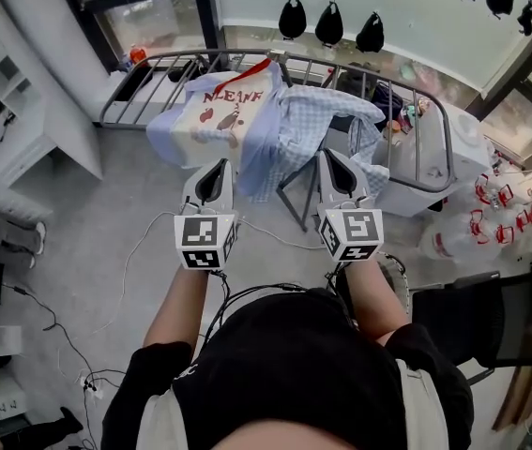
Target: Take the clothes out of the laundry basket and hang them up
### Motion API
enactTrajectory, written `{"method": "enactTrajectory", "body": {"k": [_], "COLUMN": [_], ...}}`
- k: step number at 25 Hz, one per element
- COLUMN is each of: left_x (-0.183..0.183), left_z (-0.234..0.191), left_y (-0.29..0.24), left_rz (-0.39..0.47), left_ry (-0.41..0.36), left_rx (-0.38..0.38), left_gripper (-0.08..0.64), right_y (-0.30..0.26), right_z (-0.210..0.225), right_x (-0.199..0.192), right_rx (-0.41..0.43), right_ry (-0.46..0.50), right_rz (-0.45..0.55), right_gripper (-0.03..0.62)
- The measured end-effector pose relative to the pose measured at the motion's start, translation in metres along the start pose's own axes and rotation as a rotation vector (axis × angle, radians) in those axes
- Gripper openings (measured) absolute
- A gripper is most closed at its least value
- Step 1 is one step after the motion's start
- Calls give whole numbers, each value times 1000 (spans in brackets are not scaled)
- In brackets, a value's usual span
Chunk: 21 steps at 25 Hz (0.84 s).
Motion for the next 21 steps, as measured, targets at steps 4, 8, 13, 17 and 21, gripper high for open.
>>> {"method": "enactTrajectory", "body": {"k": [4,8,13,17,21], "left_x": [-4,-5,-6,-8,-10], "left_z": [11,18,16,17,25], "left_y": [-2,-7,-12,-16,-22], "left_rz": [-8,-17,-28,-42,-46], "left_ry": [4,51,187,156,153], "left_rx": [5,2,14,52,55], "left_gripper": [0,0,0,0,0], "right_y": [4,5,6,5,4], "right_z": [9,17,28,37,48], "right_x": [-2,-9,-13,-18,-23], "right_rx": [4,28,43,46,56], "right_ry": [-3,-3,-12,-4,-15], "right_rz": [-5,-21,-29,-38,-48], "right_gripper": [11,11,12,11,12]}}
Point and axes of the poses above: the fingertips, and each gripper's own axes: y backward along the fingers, z to its right, x out of its top, the point moved 9 cm from there along y, backward along the fingers, and after that the axes turned 2 degrees about z, right-handed, at the moved point
